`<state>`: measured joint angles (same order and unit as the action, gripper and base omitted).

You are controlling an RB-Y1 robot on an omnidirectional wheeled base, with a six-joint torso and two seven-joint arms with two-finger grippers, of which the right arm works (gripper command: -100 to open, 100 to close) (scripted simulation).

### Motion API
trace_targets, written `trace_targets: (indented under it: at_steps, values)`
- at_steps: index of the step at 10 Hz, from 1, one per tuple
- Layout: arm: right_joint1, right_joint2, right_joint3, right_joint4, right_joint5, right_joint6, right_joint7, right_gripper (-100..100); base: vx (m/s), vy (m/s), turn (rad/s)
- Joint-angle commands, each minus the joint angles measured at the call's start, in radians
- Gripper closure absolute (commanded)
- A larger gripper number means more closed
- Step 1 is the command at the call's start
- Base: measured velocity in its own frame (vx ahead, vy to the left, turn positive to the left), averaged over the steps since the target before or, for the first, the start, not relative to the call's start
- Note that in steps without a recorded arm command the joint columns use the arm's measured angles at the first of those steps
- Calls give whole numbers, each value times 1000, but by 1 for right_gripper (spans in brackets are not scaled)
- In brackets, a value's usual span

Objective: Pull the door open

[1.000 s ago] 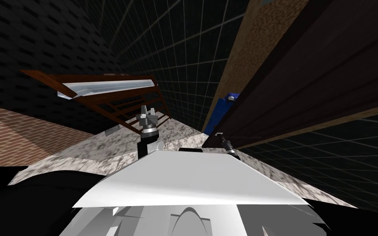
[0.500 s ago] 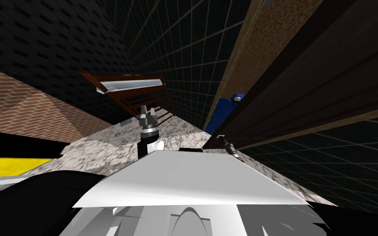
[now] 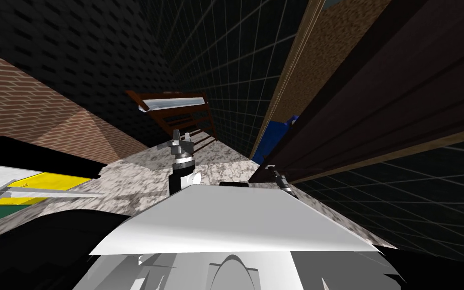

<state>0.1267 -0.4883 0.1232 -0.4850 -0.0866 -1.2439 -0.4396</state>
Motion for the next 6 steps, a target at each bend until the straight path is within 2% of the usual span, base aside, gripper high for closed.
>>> trace_targets:
  at_steps: [1, 6]
  values:
    - [-6, 13, -25, -12, 24, 24, 1, 100, -238, -89, 188]
    - [-63, 60, -125, -12, 109, 91, 6, 100, -227, -91, 189]
